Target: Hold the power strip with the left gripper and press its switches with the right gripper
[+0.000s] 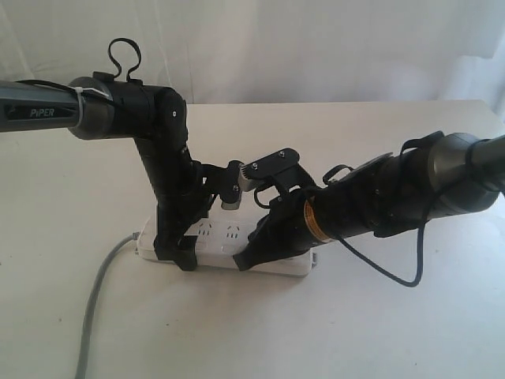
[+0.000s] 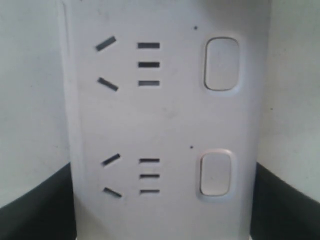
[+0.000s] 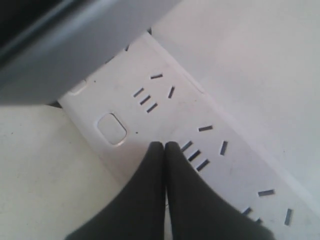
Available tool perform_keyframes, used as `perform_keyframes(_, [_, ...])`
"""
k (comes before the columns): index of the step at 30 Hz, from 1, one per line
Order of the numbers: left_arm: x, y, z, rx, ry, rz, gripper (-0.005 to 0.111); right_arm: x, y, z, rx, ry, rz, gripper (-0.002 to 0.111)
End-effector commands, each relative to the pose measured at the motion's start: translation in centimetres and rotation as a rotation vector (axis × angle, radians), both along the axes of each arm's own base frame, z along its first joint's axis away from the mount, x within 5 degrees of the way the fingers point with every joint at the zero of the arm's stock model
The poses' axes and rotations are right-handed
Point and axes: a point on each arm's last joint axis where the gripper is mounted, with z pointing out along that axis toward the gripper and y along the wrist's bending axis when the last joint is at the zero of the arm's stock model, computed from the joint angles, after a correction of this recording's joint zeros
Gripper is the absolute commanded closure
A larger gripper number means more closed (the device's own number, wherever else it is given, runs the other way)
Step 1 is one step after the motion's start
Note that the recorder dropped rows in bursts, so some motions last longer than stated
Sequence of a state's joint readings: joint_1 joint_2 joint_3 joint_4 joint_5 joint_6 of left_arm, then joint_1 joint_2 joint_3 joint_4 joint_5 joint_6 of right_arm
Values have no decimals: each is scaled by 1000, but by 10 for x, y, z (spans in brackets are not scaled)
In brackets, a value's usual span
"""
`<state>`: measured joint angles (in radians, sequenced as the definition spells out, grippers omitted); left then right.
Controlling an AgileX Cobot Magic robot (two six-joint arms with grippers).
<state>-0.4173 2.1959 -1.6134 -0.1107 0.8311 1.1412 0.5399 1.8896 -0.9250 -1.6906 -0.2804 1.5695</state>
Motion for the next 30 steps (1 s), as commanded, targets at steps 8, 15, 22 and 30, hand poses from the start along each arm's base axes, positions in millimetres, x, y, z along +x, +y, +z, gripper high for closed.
perform_keyframes(8, [-29, 2, -74, 77, 272, 3, 107, -23, -19, -43, -127, 119, -6, 108])
perform_keyframes(15, [-29, 2, -74, 76, 268, 4, 107, -23, -20, -49, -137, 135, -28, 108])
perform_keyframes(22, [-29, 2, -74, 76, 268, 4, 107, -23, -17, -9, -54, 51, -19, 108])
perform_keyframes(30, [-29, 2, -74, 77, 272, 3, 107, -30, -29, 49, 7, -122, -78, 108])
